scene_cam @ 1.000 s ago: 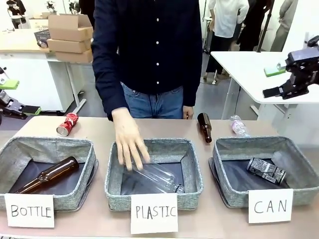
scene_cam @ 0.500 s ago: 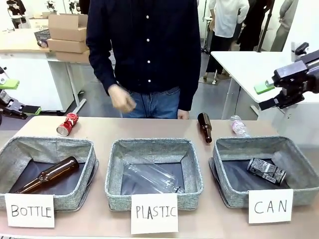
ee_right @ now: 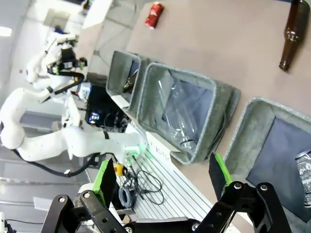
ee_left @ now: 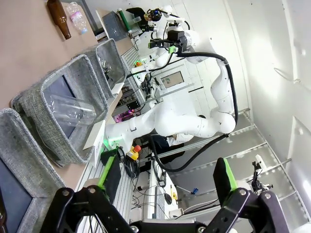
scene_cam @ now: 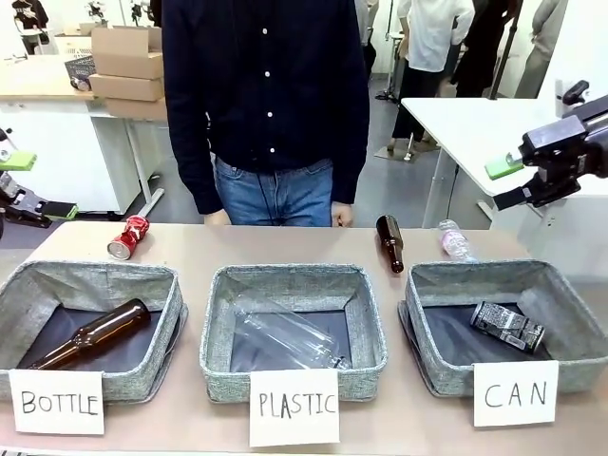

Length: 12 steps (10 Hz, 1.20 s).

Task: Sort the can waste into the basket.
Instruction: Pick up the can waste from the table and place it in the right Fabric basket.

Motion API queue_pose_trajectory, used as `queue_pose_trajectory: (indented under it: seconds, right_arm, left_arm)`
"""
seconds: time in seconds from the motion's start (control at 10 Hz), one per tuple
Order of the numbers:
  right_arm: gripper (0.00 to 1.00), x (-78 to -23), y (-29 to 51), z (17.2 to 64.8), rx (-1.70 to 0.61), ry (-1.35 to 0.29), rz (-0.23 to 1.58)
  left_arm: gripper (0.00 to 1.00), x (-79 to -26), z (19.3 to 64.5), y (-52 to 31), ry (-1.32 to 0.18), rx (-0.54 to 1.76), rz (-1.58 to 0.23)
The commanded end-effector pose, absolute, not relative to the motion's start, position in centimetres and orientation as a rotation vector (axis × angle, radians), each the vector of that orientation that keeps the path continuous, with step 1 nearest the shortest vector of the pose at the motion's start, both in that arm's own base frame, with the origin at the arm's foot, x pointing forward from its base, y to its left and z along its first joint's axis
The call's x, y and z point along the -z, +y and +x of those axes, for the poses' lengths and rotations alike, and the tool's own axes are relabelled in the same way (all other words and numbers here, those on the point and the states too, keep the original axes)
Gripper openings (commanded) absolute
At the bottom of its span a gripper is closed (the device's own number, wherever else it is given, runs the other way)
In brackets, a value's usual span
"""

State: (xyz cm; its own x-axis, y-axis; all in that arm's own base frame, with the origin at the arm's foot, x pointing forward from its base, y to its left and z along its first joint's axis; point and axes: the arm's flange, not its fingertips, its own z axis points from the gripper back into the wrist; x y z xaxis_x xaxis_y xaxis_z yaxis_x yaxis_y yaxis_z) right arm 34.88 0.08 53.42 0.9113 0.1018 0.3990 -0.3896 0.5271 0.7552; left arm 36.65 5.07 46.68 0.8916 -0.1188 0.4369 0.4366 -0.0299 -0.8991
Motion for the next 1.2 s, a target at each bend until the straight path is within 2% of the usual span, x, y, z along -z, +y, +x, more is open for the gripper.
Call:
queue_pose_trajectory:
  seconds: [0.0,0.1,0.3,0.5,0.6,0.7,0.8,1.1]
  right_arm:
    - [1.00,-53.5,-0.3,35.0,-0.328,-0.343,0.968]
    - [1.00,-53.5,-0.3,35.0,-0.328,-0.343,0.968]
    - [1.00,-53.5,-0.3,35.0,-0.328,-0.343,0.968]
    - [1.00,-53.5,-0.3,35.0,-0.328,-0.343,0.968]
    - [1.00,-53.5,-0.3,35.0,-0.328,-0.343,0.968]
    - [1.00,-53.5,-0.3,35.0,-0.328,-0.343,0.968]
    - [1.00,-53.5,-0.3,35.0,-0.328,-0.343,0.968]
    - [1.00,-53.5,-0.3,35.0,-0.328,-0.343,0.968]
  left_arm:
    - [1.00,-46.9,36.4,5.1,-0.262,0.477,-1.545]
    - [1.00,-46.7,36.7,5.1,-0.258,0.453,-1.542]
    - [1.00,-49.6,41.7,1.9,-0.232,0.535,-1.007]
    - [1.00,-48.7,49.7,-1.8,-0.184,0.420,-0.587]
    - [1.00,-47.3,52.6,-3.4,-0.231,0.297,-0.385]
    - [1.00,-46.3,54.3,-4.4,-0.281,0.209,-0.063]
    - [1.00,-46.3,54.5,-4.7,-0.271,0.252,0.023]
    - [1.00,-49.1,53.9,-1.6,-0.272,0.192,-0.007]
